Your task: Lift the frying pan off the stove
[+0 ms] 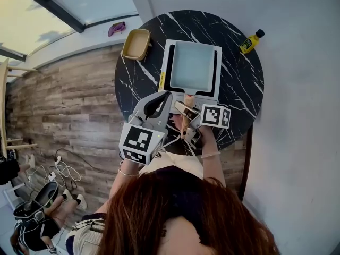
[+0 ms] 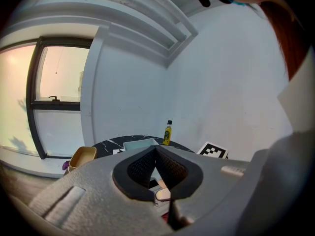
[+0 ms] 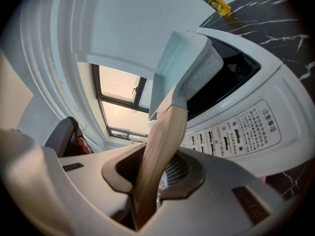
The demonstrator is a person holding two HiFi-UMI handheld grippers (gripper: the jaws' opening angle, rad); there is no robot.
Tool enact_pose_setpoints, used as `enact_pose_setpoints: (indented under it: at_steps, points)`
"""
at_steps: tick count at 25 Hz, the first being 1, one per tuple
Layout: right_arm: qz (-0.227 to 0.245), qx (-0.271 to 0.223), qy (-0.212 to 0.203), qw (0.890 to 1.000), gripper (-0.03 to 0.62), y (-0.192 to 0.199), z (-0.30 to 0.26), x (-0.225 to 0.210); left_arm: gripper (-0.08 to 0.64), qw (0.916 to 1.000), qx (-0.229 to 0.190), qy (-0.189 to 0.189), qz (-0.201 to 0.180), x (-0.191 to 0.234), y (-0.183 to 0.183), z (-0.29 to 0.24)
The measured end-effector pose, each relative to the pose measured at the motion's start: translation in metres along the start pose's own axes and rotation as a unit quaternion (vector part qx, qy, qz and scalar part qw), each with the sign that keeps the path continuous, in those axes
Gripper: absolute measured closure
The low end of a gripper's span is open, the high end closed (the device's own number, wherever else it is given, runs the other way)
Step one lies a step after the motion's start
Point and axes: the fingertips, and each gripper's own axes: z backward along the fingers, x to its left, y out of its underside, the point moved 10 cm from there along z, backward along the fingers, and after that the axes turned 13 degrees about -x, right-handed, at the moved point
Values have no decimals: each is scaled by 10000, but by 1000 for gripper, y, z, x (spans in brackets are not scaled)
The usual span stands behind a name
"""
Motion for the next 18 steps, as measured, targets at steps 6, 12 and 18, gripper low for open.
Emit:
enact_pose_setpoints:
  at_steps: [6,12,18]
  points:
    - [19,21,-34,10000,491,5,6,0,548,10000,-34,-64,-41,-3,-1,7]
    - [163,22,-47,9999,491,10,14,9,548,9999,-85,-65,-88,-7,-4,16]
    - [315,12,-67,9995,491,21,25,19,548,9997,-184,-61,-143,-13,-8,31]
